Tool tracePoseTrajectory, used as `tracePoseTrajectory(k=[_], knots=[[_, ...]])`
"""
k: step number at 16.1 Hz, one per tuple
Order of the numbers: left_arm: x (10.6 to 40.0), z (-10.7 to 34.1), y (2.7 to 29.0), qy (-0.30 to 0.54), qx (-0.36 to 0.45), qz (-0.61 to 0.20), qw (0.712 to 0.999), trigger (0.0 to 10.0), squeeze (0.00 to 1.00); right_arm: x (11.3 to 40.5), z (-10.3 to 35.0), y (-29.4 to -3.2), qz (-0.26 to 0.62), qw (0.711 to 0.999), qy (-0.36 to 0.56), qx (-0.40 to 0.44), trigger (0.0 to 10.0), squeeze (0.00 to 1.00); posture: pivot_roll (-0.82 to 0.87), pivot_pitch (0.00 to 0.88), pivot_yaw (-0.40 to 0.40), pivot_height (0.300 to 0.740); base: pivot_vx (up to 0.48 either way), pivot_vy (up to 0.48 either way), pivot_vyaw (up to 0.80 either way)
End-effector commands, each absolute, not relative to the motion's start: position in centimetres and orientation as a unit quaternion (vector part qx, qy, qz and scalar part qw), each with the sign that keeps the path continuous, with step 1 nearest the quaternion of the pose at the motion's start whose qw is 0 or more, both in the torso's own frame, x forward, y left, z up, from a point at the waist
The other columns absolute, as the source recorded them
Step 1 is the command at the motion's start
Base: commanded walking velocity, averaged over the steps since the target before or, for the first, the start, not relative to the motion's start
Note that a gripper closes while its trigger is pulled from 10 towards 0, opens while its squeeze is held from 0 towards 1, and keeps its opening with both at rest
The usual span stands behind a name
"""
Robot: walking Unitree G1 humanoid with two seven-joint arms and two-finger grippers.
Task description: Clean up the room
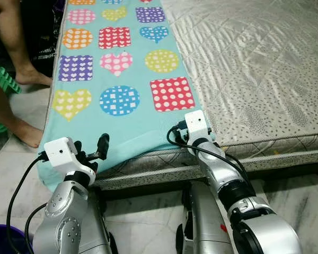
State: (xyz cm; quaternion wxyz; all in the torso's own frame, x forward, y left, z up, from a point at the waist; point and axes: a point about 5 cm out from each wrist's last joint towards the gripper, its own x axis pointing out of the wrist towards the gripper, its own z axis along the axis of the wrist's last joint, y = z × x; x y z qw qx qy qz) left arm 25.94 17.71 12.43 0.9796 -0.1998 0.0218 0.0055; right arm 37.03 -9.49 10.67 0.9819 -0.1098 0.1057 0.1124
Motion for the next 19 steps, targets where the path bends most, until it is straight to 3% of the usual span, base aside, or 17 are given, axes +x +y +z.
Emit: tracePoseTrajectory(k=[1, 2, 3, 4, 5, 6, 8, 9, 10, 11, 12, 19], knots=[[25.85, 12.25, 17.88, 0.03, -0.193, 0.011, 0.981, 10.0, 0.0, 36.88, 10.15, -9.65, 0.112, 0.981, 0.116, -0.112, 0.0, 0.0, 0.07, 0.218, -0.045, 0.506, 0.0, 0.0, 0.0], [25.92, 12.28, 17.83, 0.03, -0.192, 0.009, 0.981, 10.0, 0.0, 36.89, 10.11, -9.62, 0.111, 0.98, 0.117, -0.114, 2.4, 0.0, 0.07, 0.217, -0.043, 0.506, 0.0, 0.0, 0.0], [25.97, 12.32, 17.79, 0.03, -0.192, 0.008, 0.981, 10.0, 0.0, 36.94, 10.17, -9.55, 0.109, 0.981, 0.115, -0.113, 2.5, 0.0, 0.07, 0.217, -0.043, 0.506, 0.0, 0.0, 0.0], [26.01, 12.33, 17.79, 0.03, -0.191, 0.008, 0.981, 10.0, 0.0, 37.05, 10.31, -9.49, 0.106, 0.981, 0.113, -0.114, 2.0, 0.0, 0.07, 0.216, -0.042, 0.506, 0.0, 0.0, 0.0], [26.04, 12.34, 17.79, 0.03, -0.191, 0.007, 0.981, 10.0, 0.0, 37.26, 10.48, -9.73, 0.092, 0.982, 0.112, -0.119, 4.7, 0.0, 0.08, 0.217, -0.044, 0.506, 0.0, 0.0, 0.0], [26.07, 12.34, 17.78, 0.03, -0.191, 0.007, 0.981, 10.0, 0.0, 37.36, 10.56, -9.92, 0.084, 0.982, 0.113, -0.123, 8.9, 0.0, 0.08, 0.217, -0.046, 0.506, 0.0, 0.0, 0.0], [26.06, 12.34, 17.78, 0.031, -0.191, 0.009, 0.981, 10.0, 0.0, 37.54, 10.78, -10.01, 0.074, 0.983, 0.112, -0.124, 9.1, 0.0, 0.08, 0.218, -0.046, 0.506, 0.0, 0.0, 0.0], [26.06, 12.34, 17.77, 0.031, -0.191, 0.009, 0.981, 10.0, 0.0, 37.55, 10.85, -9.89, 0.075, 0.984, 0.11, -0.123, 7.4, 0.0, 0.08, 0.218, -0.046, 0.506, 0.0, 0.0, 0.0], [26.06, 12.34, 17.77, 0.031, -0.191, 0.009, 0.981, 10.0, 0.0, 37.57, 10.89, -9.85, 0.073, 0.984, 0.107, -0.123, 7.4, 0.0, 0.08, 0.218, -0.046, 0.506, 0.0, 0.0, 0.0], [26.07, 12.33, 17.76, 0.031, -0.191, 0.009, 0.981, 10.0, 0.0, 37.6, 10.98, -9.75, 0.07, 0.985, 0.104, -0.12, 0.9, 0.0, 0.08, 0.218, -0.046, 0.506, 0.0, 0.0, 0.0], [26.07, 12.33, 17.76, 0.031, -0.191, 0.009, 0.981, 10.0, 0.0, 37.61, 11.03, -9.72, 0.067, 0.985, 0.102, -0.118, 0.0, 0.0, 0.08, 0.218, -0.046, 0.506, 0.0, 0.0, 0.0], [26.2, 12.32, 17.64, 0.03, -0.192, 0.009, 0.981, 10.0, 0.0, 37.37, 10.44, -10.18, 0.062, 0.984, 0.109, -0.125, 0.0, 0.0, 0.07, 0.215, -0.047, 0.506, 0.0, 0.0, 0.0]])
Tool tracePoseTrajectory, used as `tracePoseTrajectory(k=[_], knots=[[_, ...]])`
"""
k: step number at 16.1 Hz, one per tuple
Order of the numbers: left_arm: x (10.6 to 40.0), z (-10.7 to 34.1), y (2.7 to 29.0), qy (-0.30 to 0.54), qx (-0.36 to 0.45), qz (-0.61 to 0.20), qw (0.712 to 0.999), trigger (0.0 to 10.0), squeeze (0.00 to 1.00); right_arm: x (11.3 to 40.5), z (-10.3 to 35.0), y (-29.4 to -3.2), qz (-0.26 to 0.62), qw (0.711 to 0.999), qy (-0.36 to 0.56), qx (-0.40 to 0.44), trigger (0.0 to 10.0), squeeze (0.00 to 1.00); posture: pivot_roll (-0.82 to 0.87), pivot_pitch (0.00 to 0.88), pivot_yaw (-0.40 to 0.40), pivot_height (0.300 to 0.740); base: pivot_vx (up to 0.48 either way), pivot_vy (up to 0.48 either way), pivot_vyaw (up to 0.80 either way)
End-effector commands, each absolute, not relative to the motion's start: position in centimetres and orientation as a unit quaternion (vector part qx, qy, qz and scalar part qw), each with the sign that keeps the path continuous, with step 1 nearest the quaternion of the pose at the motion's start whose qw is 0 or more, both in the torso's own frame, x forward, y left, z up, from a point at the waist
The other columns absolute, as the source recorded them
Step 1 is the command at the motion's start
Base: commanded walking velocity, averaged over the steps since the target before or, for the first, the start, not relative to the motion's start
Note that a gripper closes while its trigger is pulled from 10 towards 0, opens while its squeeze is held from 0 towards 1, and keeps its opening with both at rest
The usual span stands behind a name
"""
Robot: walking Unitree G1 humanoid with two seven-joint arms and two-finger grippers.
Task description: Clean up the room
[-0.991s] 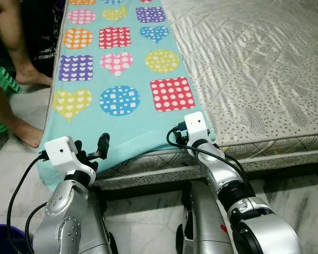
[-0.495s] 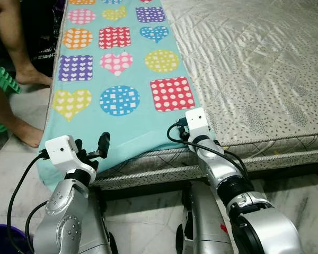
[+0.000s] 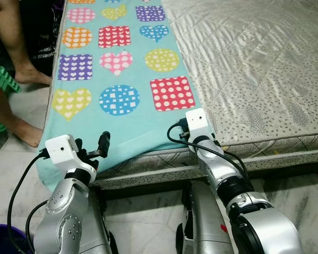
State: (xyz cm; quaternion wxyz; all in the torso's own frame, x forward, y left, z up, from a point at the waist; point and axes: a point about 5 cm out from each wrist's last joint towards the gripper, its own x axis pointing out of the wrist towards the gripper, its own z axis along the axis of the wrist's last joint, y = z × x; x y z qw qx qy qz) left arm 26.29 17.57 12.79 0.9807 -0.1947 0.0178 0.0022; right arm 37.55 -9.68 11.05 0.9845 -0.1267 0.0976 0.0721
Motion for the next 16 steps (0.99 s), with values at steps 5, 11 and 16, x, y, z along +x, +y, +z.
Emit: tracePoseTrajectory(k=[5, 11, 16], knots=[[26.3, 12.3, 17.7, 0.029, -0.191, 0.009, 0.981, 10.0, 0.0, 37.3, 10.3, -9.9, 0.062, 0.983, 0.11, -0.13, 0.0, 0.0, 0.08, 0.212, -0.048, 0.506, 0.0, 0.0, 0.0], [26.2, 12.3, 17.7, 0.028, -0.191, 0.008, 0.981, 10.0, 0.0, 37.4, 11.4, -10.8, 0.072, 0.991, 0.084, -0.071, 0.0, 0.0, 0.07, 0.203, -0.046, 0.506, 0.0, 0.0, 0.0], [26.0, 12.2, 17.9, 0.031, -0.19, 0.007, 0.981, 10.0, 0.0, 36.3, 12.5, -13.1, 0.103, 0.993, 0.053, 0.004, 0.0, 0.0, 0.07, 0.201, -0.038, 0.506, 0.0, 0.0, 0.0]])
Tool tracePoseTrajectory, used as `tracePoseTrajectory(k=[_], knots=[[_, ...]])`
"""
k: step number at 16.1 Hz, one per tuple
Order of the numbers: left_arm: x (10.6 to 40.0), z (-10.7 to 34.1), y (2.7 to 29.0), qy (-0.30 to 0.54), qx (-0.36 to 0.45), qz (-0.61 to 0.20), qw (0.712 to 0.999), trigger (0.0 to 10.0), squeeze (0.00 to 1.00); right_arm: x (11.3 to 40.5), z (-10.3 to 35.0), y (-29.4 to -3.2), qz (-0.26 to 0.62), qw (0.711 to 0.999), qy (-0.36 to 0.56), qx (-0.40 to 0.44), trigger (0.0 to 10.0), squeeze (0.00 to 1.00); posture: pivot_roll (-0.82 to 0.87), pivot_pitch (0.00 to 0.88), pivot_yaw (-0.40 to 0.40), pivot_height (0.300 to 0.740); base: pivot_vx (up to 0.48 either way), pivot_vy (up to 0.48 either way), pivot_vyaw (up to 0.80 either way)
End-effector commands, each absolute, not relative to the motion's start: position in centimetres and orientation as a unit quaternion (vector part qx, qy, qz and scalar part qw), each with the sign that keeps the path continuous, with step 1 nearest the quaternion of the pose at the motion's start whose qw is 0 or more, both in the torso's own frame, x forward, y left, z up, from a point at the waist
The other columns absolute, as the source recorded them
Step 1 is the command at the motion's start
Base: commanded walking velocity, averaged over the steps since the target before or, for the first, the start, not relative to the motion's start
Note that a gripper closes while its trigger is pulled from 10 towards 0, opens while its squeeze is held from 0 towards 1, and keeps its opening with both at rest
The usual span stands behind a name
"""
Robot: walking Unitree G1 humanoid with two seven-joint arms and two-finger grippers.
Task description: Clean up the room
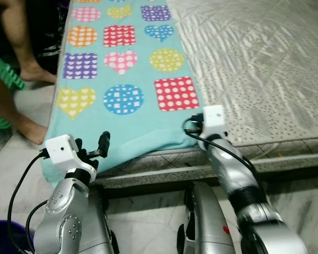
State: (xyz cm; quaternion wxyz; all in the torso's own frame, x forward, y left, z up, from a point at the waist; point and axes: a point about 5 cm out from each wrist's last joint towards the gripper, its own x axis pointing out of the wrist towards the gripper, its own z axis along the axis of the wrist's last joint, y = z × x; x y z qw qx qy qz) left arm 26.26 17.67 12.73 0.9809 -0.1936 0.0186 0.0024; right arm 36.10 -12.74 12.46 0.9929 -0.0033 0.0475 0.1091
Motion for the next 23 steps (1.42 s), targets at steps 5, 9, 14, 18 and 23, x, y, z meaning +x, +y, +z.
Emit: tracePoseTrajectory(k=[5, 9, 14, 18, 23], knots=[[26.0, 11.9, 18.0, 0.039, -0.189, 0.006, 0.981, 10.0, 0.0, 33.3, 12.4, -14.1, 0.163, 0.986, 0.041, 0.021, 0.0, 0.0, 0.06, 0.204, -0.028, 0.506, 0.0, 0.0, 0.0], [25.8, 11.9, 17.9, 0.044, -0.192, -0.006, 0.98, 10.0, 0.0, 31.0, 11.8, -15.8, 0.178, 0.983, 0.047, 0.015, 0.0, 0.0, 0.05, 0.206, -0.017, 0.506, 0.0, 0.0, 0.0], [25.4, 12.1, 17.9, 0.044, -0.197, -0.021, 0.979, 10.0, 0.0, 28.8, 11.8, -17.2, 0.18, 0.982, 0.06, 0.003, 0.0, 0.0, 0.04, 0.206, -0.003, 0.506, 0.0, 0.0, 0.0], [25.4, 12.1, 17.9, 0.044, -0.197, -0.021, 0.979, 10.0, 0.0, 28.8, 11.8, -17.2, 0.18, 0.982, 0.06, 0.003, 0.0, 0.0, 0.04, 0.206, -0.003, 0.506, 0.0, 0.0, 0.0], [25.4, 12.1, 17.9, 0.044, -0.197, -0.021, 0.979, 10.0, 0.0, 28.8, 11.8, -17.2, 0.18, 0.982, 0.06, 0.003, 0.0, 0.0, 0.04, 0.206, -0.003, 0.506, 0.0, 0.0, 0.0]])
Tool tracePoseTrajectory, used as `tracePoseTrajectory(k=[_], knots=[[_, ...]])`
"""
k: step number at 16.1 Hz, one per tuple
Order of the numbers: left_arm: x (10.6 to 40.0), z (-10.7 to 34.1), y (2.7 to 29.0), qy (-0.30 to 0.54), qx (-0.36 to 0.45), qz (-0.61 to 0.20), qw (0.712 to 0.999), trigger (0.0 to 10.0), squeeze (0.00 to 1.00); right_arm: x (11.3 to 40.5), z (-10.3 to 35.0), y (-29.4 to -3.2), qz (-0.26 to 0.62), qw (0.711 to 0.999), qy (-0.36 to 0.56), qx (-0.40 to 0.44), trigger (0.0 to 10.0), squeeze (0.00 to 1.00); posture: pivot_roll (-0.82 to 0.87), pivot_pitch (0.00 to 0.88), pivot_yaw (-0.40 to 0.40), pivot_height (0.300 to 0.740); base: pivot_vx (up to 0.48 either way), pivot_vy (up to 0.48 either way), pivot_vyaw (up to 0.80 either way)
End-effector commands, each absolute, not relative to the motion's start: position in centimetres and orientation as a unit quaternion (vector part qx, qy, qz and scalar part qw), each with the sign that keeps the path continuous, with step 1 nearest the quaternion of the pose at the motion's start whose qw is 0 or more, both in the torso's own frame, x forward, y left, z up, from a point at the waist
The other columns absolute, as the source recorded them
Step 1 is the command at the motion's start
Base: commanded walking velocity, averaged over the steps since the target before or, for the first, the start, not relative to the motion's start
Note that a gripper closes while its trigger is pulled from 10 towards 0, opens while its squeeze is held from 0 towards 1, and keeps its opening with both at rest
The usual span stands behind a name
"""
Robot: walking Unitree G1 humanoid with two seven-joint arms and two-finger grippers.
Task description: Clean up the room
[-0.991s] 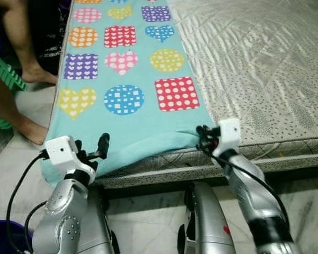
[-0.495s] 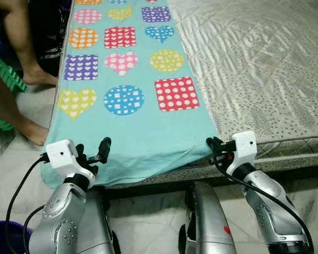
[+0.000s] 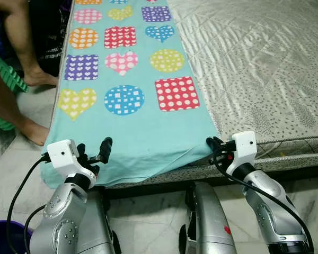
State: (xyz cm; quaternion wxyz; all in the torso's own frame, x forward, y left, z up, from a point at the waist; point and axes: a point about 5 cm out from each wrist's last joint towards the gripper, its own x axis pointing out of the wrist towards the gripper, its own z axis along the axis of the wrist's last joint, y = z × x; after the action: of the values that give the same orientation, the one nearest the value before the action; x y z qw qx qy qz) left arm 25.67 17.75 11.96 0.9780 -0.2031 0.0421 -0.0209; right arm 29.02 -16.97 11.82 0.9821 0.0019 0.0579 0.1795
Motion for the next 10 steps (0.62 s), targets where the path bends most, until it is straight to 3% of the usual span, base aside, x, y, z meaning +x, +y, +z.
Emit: tracePoseTrajectory(k=[1, 7, 8, 10], knots=[[25.4, 12.1, 17.9, 0.044, -0.197, -0.021, 0.979, 10.0, 0.0, 28.8, 11.8, -17.2, 0.18, 0.982, 0.06, 0.003, 0.0, 0.0, 0.04, 0.206, -0.003, 0.506, 0.0, 0.0, 0.0], [25.4, 12.1, 17.9, 0.045, -0.197, -0.023, 0.979, 10.0, 0.0, 28.5, 11.8, -17.3, 0.179, 0.982, 0.066, 0.002, 0.0, 0.0, 0.04, 0.206, -0.001, 0.506, 0.0, 0.0, 0.0], [25.8, 11.9, 17.5, 0.05, -0.194, -0.036, 0.979, 10.0, 0.0, 27.4, 10.5, -18.7, 0.131, 0.983, 0.092, -0.095, 10.0, 0.0, 0.03, 0.204, 0.012, 0.506, 0.0, 0.0, 0.0], [25.8, 11.9, 17.5, 0.051, -0.194, -0.037, 0.979, 10.0, 0.0, 27.3, 10.5, -18.7, 0.13, 0.982, 0.093, -0.096, 10.0, 0.0, 0.03, 0.204, 0.012, 0.506, 0.0, 0.0, 0.0]])
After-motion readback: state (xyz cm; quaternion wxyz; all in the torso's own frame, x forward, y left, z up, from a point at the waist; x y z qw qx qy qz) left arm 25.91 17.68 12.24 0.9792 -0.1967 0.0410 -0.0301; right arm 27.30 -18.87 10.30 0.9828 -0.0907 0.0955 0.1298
